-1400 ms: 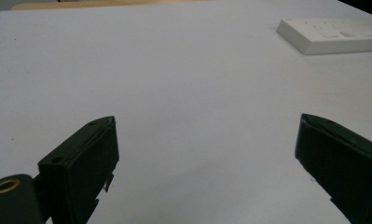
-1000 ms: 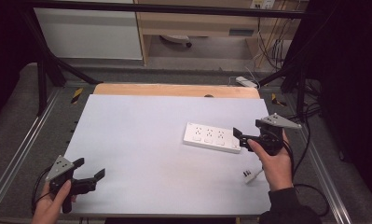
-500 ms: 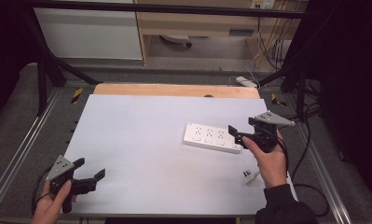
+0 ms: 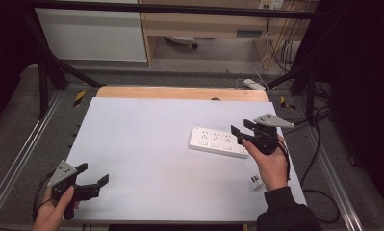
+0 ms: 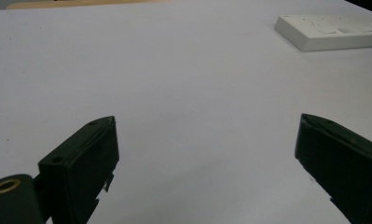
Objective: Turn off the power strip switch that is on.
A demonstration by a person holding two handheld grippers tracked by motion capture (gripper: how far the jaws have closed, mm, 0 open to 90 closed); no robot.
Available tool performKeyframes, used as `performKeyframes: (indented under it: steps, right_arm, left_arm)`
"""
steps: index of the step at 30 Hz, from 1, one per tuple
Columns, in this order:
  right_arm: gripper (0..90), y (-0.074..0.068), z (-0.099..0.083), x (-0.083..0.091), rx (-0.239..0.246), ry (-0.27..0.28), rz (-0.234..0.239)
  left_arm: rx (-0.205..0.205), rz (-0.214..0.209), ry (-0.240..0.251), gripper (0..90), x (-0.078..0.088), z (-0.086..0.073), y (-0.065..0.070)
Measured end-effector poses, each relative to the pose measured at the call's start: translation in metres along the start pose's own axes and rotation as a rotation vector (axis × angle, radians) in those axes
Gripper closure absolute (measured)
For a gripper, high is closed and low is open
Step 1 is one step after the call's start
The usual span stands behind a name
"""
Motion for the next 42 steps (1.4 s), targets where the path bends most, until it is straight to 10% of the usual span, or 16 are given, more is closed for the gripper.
performKeyframes:
  steps: [17,42]
  right_arm:
    - [80.6,-0.007,0.001,-0.019,0.023,0.034,0.024]
    - [90.0,-0.016,-0.01,-0.058,0.031,-0.022,0.014]
  left_arm:
    - [-0.009,-0.003,-0.003,6.1,0.0,0.0,0.001]
    - [-0.024,-0.008,-0.008,6.1,-0.001,-0.001,0.002]
Point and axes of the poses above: each handheld gripper's, and its own axes: x roughly backward along the jaws, z roughly out of its top, y roughly to its right, the point moved 7 cm from there along -x, roughly forward along the jaws, and after that the axes turned 1 degree about -y, right-handed, at the moved point
